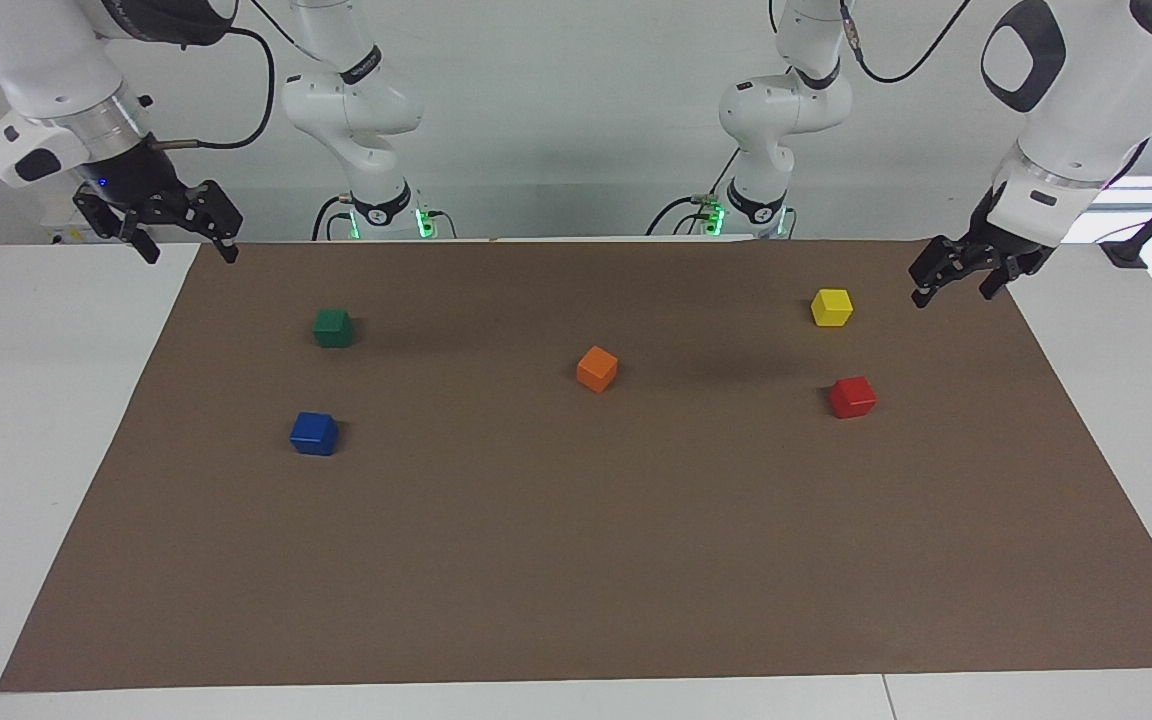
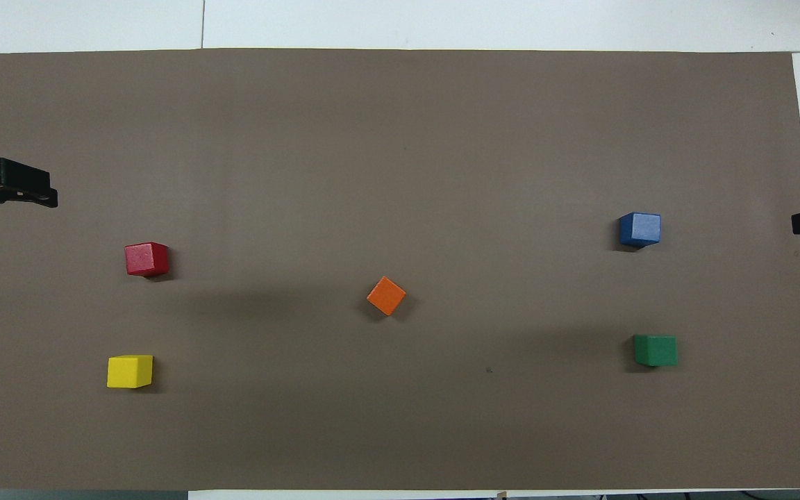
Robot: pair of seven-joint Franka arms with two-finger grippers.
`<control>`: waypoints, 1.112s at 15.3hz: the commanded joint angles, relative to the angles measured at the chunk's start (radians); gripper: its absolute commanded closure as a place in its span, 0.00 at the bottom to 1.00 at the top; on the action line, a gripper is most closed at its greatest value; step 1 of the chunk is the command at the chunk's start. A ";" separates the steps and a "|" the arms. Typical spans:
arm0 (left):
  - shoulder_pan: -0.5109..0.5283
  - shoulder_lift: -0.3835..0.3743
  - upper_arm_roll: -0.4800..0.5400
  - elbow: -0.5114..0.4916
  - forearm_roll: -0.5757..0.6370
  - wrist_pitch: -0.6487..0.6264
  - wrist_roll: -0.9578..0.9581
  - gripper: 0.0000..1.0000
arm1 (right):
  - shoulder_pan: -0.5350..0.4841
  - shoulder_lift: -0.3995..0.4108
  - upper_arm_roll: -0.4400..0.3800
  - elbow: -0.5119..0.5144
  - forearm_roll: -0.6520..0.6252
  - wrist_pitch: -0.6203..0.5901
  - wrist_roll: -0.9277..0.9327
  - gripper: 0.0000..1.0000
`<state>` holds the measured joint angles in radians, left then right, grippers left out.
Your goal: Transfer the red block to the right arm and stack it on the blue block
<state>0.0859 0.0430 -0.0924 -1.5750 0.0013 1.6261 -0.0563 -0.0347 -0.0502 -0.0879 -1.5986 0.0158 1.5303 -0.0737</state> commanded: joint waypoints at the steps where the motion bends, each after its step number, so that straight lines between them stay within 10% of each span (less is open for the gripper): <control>1: 0.000 0.005 -0.004 0.018 -0.007 0.001 0.010 0.00 | -0.019 -0.005 0.020 -0.007 -0.016 0.007 0.017 0.00; 17: -0.005 -0.029 -0.016 -0.256 -0.007 0.224 0.010 0.00 | -0.008 -0.007 0.023 -0.014 -0.074 0.031 0.009 0.00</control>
<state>0.0846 0.0245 -0.1121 -1.7440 0.0011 1.7807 -0.0605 -0.0342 -0.0502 -0.0825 -1.5986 -0.0198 1.5413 -0.0734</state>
